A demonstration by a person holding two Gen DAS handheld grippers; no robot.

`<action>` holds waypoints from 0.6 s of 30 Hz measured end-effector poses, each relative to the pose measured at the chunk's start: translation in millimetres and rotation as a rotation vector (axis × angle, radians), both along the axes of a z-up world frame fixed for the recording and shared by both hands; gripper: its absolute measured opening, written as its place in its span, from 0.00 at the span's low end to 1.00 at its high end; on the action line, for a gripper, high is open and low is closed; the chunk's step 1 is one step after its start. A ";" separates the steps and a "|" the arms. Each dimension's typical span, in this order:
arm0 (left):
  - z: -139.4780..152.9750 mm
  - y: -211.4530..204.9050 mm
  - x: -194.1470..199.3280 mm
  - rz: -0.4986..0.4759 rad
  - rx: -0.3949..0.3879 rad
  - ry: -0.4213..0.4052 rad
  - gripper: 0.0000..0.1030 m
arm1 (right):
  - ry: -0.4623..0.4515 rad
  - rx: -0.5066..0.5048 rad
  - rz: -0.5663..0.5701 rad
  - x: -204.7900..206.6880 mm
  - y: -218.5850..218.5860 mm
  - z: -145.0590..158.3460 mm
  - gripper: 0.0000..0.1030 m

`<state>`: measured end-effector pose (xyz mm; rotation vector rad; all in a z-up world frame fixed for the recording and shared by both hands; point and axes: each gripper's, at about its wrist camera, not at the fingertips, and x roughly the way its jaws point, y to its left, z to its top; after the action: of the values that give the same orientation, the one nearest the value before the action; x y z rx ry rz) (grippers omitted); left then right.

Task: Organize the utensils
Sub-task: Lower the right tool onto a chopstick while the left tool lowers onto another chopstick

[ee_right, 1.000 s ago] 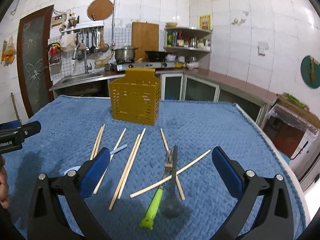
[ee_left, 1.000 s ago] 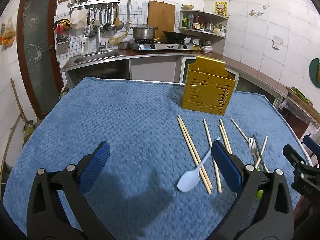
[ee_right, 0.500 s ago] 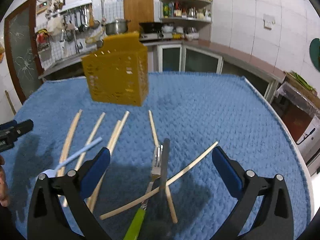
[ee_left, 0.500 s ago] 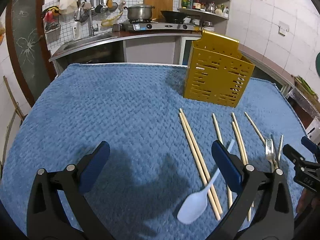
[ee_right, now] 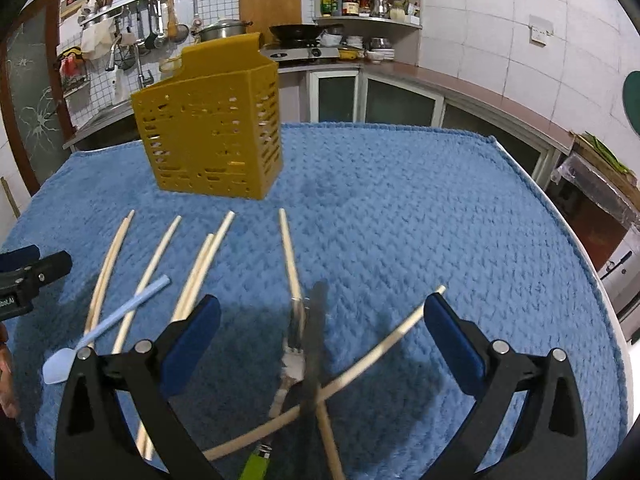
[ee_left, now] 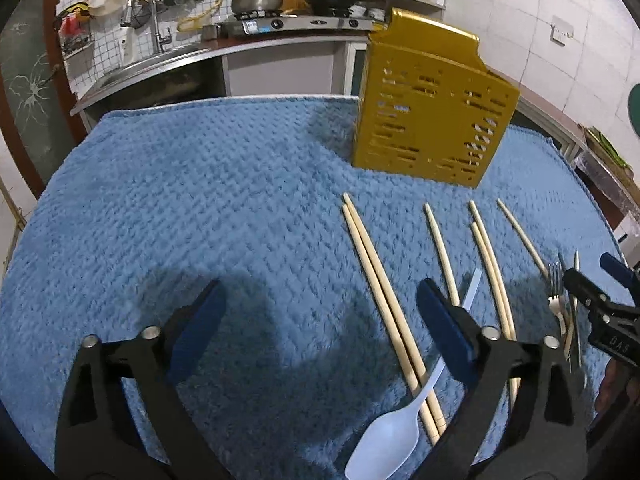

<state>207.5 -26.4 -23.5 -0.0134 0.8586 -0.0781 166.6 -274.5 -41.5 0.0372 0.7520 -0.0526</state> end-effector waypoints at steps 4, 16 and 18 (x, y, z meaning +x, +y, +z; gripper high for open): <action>-5.4 -1.7 1.4 -0.015 -0.021 0.017 0.82 | 0.016 0.002 -0.026 -2.4 -8.7 -2.4 0.92; -18.1 -10.3 9.4 -0.046 -0.028 0.065 0.53 | 0.088 0.072 -0.012 4.4 -14.9 -22.0 0.35; -20.7 -10.6 13.4 -0.050 -0.033 0.085 0.48 | 0.091 0.075 0.000 5.4 -12.4 -21.1 0.26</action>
<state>220.8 -36.9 -44.2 -0.0267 0.9424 -0.1396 172.0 -286.9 -62.5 0.1065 0.8450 -0.0261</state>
